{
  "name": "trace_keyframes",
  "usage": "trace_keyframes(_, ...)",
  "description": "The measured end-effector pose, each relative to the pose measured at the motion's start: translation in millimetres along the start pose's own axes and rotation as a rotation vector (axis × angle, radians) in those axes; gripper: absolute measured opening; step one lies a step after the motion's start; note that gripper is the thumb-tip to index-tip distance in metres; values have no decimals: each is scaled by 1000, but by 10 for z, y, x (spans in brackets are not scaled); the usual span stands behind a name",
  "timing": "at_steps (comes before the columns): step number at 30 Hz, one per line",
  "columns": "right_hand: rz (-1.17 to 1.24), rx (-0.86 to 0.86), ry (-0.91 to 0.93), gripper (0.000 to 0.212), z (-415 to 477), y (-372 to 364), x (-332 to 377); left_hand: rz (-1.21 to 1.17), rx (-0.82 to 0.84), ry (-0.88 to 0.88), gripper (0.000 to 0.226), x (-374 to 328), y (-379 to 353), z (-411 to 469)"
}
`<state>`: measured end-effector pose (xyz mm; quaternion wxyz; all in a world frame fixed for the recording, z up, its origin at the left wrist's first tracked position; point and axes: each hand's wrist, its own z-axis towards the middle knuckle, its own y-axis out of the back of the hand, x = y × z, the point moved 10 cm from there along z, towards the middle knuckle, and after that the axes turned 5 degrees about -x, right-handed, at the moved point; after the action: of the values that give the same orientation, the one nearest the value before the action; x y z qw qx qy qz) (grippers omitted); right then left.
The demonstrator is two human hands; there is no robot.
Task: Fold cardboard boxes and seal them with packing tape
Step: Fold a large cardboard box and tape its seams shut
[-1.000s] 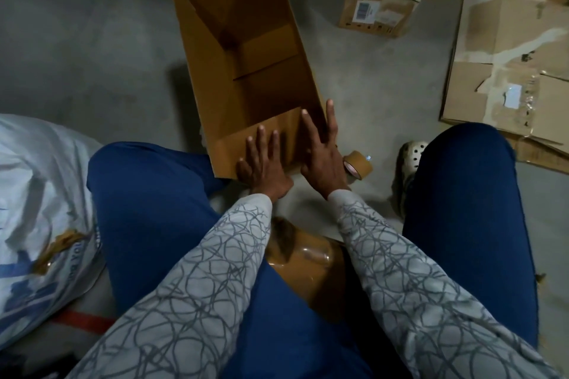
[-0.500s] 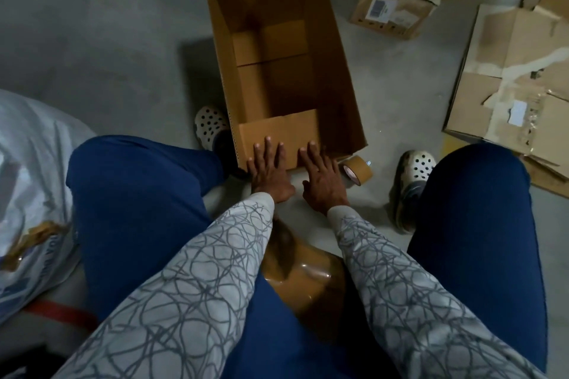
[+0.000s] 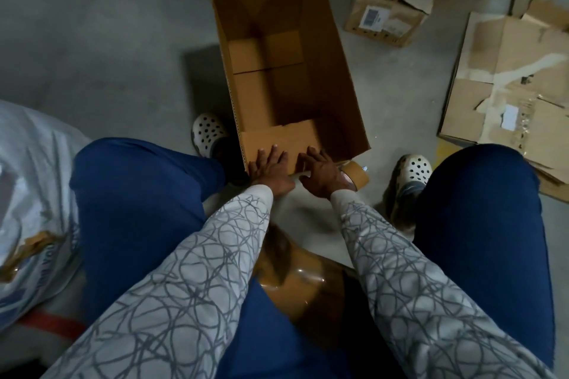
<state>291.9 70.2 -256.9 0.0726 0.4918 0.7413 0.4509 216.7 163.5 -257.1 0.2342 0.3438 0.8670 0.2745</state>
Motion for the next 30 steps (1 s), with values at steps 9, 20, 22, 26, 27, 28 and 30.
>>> trace_keyframes(9,109,-196,133,70,-64,525,322,292,-123,-208,87,-250,1042,-537)
trace_keyframes(20,248,-535,253,64,488,1931,663,210,-290,-218,69,-476,2787,191)
trace_keyframes(22,263,-576,268,63,712,2161,816,188,-298,-201,71,-480,3006,335)
trace_keyframes(26,285,-639,280,62,1224,2496,1148,166,-463,-139,79,-245,3472,446)
trace_keyframes(27,287,-651,284,62,1343,2577,1227,155,-492,-109,79,-172,3540,456)
trace_keyframes(28,285,-654,290,63,1467,2652,1307,143,-515,-85,79,-118,3586,464)
trace_keyframes(30,253,-643,302,66,1702,2773,1459,150,-540,-63,78,-62,3599,490)
